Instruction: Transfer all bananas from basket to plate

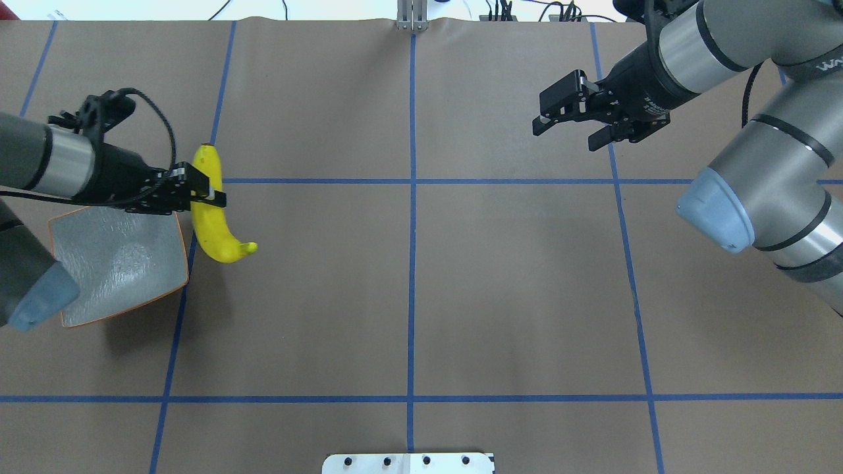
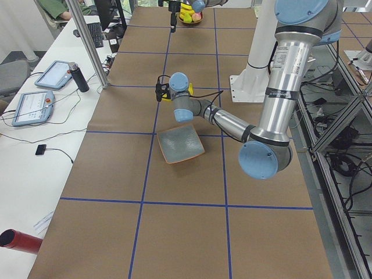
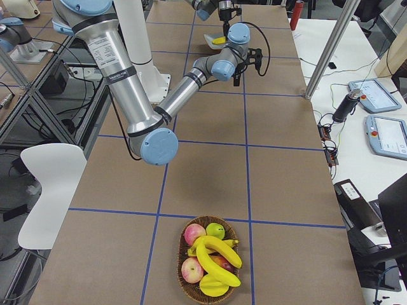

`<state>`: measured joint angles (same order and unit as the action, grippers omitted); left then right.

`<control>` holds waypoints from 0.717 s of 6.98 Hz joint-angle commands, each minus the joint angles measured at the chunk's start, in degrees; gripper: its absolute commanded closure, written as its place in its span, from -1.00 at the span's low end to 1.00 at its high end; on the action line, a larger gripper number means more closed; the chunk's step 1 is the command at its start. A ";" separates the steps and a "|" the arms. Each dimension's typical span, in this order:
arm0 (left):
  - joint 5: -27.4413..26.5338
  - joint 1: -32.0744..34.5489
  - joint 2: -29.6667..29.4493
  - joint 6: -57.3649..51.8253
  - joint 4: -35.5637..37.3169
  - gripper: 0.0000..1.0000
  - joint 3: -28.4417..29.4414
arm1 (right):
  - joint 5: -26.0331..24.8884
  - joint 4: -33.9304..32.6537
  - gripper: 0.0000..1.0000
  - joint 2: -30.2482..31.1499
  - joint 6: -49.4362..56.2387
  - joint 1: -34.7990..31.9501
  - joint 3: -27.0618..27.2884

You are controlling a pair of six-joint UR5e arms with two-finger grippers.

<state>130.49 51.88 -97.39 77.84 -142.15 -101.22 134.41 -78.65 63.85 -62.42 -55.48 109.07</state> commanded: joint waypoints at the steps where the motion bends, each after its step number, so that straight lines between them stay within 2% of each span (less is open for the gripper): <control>1: 2.05 5.06 7.28 -8.48 0.47 1.00 0.40 | -0.91 -5.80 -0.99 0.31 7.29 -1.65 -0.44; 5: 1.26 3.24 8.01 -8.76 0.47 1.00 6.27 | -0.91 -5.81 -0.99 -0.48 7.31 -1.04 -1.50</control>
<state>131.84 55.81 -89.40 69.14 -141.68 -97.22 133.51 -84.43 63.61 -55.16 -56.53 107.75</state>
